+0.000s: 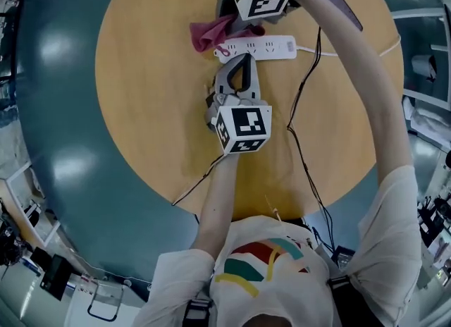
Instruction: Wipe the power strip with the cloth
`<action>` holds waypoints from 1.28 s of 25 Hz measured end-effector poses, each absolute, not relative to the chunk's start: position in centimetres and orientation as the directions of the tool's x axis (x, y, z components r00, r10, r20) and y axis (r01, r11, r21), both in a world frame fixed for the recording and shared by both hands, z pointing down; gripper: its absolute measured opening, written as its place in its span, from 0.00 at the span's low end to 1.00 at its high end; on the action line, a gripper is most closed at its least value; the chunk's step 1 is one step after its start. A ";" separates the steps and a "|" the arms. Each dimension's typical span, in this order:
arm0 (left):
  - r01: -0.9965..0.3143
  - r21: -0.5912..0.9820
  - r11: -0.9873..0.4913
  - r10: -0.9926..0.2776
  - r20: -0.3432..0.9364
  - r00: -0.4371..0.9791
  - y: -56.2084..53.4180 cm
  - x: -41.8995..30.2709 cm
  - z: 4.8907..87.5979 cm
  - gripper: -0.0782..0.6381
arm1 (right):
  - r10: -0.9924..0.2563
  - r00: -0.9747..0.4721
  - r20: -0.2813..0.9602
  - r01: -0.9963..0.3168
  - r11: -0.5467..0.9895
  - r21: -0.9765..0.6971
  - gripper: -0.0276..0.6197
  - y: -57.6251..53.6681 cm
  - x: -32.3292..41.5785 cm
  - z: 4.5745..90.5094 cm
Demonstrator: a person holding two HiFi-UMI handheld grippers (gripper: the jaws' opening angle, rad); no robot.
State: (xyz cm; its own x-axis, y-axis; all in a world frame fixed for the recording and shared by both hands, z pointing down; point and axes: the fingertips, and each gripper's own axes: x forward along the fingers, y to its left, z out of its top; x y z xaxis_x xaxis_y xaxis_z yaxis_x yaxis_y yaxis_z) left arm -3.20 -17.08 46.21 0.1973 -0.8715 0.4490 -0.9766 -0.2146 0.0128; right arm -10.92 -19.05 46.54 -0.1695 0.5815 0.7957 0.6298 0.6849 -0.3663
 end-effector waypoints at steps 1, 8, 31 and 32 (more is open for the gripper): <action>-0.977 0.012 -0.214 -0.872 0.449 0.196 -16.9 -3.5 46.3 0.16 | 0.596 -0.150 0.789 0.634 0.670 -0.387 0.10 -18.6 -11.3 46.7; -0.978 0.018 -0.207 -0.870 0.454 0.193 -16.6 -4.7 45.9 0.16 | 0.591 -0.167 0.789 0.609 0.691 -0.389 0.10 -19.0 -12.6 47.2; -0.980 0.015 -0.200 -0.874 0.450 0.185 -17.0 -3.7 45.5 0.16 | 0.508 -0.318 0.801 0.307 0.854 -0.420 0.10 -24.2 3.9 47.1; -0.980 0.015 -0.200 -0.874 0.450 0.185 -17.0 -3.3 45.6 0.16 | 0.505 -0.320 0.801 0.305 0.856 -0.418 0.10 -24.2 4.4 47.3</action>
State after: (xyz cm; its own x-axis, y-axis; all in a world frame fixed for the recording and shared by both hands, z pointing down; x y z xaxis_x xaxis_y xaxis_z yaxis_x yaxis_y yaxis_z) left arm -3.32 -16.98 45.64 0.1849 -0.8735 0.4503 -0.9798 -0.1996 0.0149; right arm 4.40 -24.24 47.25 -0.3203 0.5054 0.8012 0.3051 0.8557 -0.4179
